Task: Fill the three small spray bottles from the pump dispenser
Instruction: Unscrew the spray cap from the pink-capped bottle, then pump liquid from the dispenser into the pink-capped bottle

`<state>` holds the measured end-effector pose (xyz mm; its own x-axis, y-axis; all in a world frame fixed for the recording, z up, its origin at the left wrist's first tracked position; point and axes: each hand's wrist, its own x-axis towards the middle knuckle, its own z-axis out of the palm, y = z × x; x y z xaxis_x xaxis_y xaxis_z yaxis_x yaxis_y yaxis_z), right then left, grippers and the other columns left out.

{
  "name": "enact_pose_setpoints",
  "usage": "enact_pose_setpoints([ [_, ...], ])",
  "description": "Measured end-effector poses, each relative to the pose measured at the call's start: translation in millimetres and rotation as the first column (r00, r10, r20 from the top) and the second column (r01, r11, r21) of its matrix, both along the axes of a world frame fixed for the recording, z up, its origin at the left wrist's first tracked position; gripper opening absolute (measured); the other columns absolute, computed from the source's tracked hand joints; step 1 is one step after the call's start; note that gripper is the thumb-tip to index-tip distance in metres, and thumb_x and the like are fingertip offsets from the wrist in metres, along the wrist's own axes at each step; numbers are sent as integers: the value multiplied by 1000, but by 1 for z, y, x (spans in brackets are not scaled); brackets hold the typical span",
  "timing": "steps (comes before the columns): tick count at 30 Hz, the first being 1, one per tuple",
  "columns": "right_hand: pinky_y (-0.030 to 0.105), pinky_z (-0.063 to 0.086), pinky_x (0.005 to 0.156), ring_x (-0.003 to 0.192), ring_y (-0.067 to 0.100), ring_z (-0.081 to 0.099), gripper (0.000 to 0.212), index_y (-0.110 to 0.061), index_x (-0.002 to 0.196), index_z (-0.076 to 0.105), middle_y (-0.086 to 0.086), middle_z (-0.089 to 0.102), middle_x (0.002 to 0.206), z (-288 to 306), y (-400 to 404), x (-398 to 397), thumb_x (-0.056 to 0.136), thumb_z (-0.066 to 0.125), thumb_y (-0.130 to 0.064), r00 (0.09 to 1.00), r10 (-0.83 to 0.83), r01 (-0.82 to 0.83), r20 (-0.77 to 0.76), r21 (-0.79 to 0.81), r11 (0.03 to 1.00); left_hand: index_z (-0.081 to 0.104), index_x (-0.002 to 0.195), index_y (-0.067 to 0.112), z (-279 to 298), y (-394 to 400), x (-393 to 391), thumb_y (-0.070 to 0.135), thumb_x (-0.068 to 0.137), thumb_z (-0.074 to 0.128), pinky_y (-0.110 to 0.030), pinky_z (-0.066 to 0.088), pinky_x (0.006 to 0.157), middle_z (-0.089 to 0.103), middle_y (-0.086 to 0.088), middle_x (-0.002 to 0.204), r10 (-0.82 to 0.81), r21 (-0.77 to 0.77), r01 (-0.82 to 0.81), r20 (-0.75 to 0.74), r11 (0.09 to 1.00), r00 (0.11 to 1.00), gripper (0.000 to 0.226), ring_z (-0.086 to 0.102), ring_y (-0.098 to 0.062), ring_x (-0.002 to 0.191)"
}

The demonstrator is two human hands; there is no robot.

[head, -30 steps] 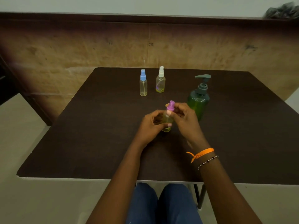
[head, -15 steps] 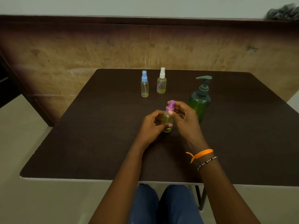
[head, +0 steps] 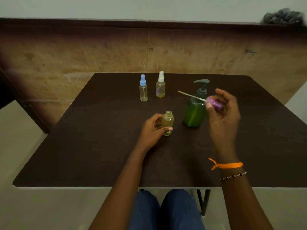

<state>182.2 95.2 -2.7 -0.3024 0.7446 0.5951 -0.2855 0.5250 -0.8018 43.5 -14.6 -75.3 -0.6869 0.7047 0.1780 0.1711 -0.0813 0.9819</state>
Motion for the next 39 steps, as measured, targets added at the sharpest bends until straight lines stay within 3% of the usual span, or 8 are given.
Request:
enact_pose_setpoints([
  [4, 30, 48, 81, 91, 16, 57, 34, -24, 109, 54, 15, 56, 106, -34, 17, 23, 82, 62, -5, 974, -224, 226, 33, -62, 972, 59, 94, 22, 0, 9, 2, 4, 72, 75, -32, 52, 89, 68, -6, 101, 27, -14, -28, -26, 1000, 999, 32, 65, -17, 98],
  [11, 43, 50, 80, 83, 24, 59, 26, -7, 99, 60, 8, 56, 94, -83, 40, 27, 76, 71, -3, 809, -302, 363, 504, -25, 931, 58, 105, 12, 2, 15, 11, 5, 76, 72, -18, 52, 81, 67, -2, 103, 48, -20, -49, -67, 999, 997, 33, 64, -5, 96],
  [20, 34, 48, 74, 85, 21, 55, 39, -10, 102, 58, 3, 54, 93, -83, 37, 29, 70, 80, -12, 817, -284, 335, 502, -12, 942, 57, 105, 11, 3, 14, 13, 5, 77, 72, -14, 51, 78, 66, -1, 101, 76, -11, -78, -120, 997, 990, 33, 64, -4, 93],
  [25, 45, 47, 86, 95, 25, 56, 16, -13, 102, 59, 6, 59, 99, -79, 39, 30, 86, 63, -14, 823, -309, 389, 477, -76, 918, 57, 106, 12, 4, 14, 14, 4, 77, 71, -11, 49, 75, 66, 4, 99, 73, -17, -75, -124, 997, 990, 33, 64, 5, 87],
  [27, 39, 42, 88, 100, 29, 53, 16, -8, 103, 61, 11, 58, 104, -69, 34, 29, 90, 53, -6, 810, -373, 422, 453, -7, 907, 57, 106, 12, 4, 14, 14, 4, 78, 71, -10, 49, 74, 65, 6, 98, 70, -19, -73, -125, 997, 990, 33, 63, 9, 85],
  [32, 26, 37, 93, 110, 19, 49, 34, -6, 120, 55, 9, 52, 116, -15, 23, 2, 86, 56, 0, 900, -337, 288, 277, 201, 936, 58, 107, 12, 4, 13, 14, 5, 78, 71, -12, 49, 76, 66, 5, 100, 64, -17, -67, -125, 998, 990, 33, 63, 6, 88],
  [36, 28, 32, 104, 126, 21, 39, 71, -9, 137, 37, 9, 41, 136, -6, 38, -35, 76, 75, -14, 883, -98, 49, 459, 119, 992, 57, 105, 14, 5, 12, 15, 4, 78, 71, -11, 48, 76, 65, 6, 99, 57, -14, -59, -127, 998, 990, 33, 63, 8, 87],
  [39, 21, 29, 97, 123, 26, 41, 69, -4, 130, 41, 13, 43, 130, -19, 44, -46, 73, 78, -16, 820, -89, 11, 566, 140, 990, 57, 104, 18, 4, 12, 14, 4, 77, 71, -12, 49, 77, 66, 7, 100, 47, -7, -48, -119, 999, 992, 33, 63, 5, 90],
])
